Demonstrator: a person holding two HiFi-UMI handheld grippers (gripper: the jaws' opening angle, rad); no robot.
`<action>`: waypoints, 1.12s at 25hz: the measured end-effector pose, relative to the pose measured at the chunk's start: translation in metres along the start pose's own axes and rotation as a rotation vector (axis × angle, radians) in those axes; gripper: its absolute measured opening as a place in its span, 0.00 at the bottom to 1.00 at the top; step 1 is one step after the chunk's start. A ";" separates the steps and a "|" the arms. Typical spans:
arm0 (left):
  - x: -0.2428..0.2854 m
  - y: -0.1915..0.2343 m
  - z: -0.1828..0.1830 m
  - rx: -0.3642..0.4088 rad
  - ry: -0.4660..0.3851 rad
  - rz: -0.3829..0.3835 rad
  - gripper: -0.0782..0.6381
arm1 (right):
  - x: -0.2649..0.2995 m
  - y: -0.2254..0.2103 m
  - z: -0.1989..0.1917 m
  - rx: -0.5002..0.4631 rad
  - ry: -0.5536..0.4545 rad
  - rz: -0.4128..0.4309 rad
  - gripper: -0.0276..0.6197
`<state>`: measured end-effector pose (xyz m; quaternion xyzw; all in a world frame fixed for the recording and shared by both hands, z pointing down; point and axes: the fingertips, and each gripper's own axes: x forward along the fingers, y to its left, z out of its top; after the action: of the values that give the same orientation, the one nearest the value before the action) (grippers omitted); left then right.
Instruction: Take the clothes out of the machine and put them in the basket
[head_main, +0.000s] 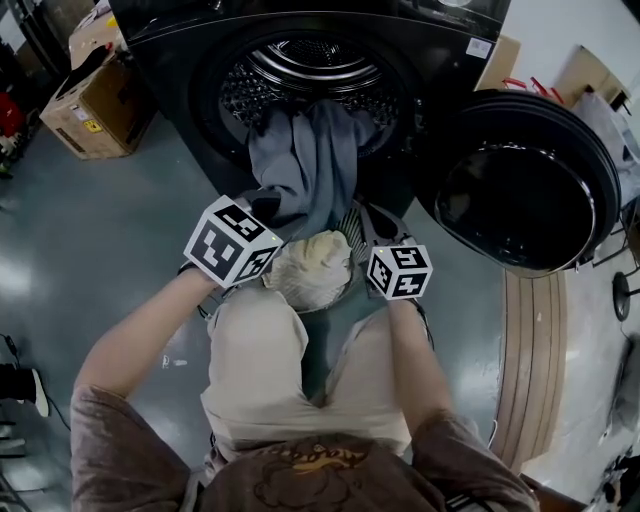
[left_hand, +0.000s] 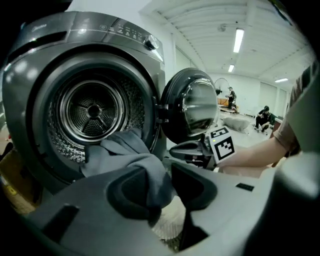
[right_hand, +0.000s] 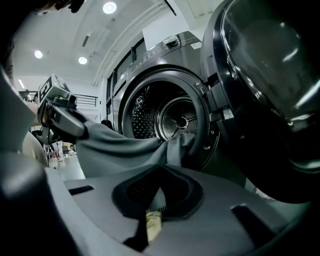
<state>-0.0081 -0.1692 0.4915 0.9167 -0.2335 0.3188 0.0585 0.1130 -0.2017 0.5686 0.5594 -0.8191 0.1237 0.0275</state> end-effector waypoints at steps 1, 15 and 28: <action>0.000 0.006 0.002 0.013 -0.015 0.033 0.37 | -0.001 0.001 -0.001 -0.005 0.004 0.002 0.04; 0.107 0.116 0.018 0.025 -0.046 0.219 0.54 | -0.015 0.007 0.012 -0.030 -0.008 -0.004 0.04; 0.195 0.184 0.016 -0.058 0.016 0.265 0.53 | -0.022 0.000 0.016 -0.035 0.000 -0.062 0.04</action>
<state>0.0496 -0.4124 0.5906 0.8733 -0.3609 0.3242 0.0443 0.1227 -0.1854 0.5491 0.5839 -0.8035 0.1087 0.0410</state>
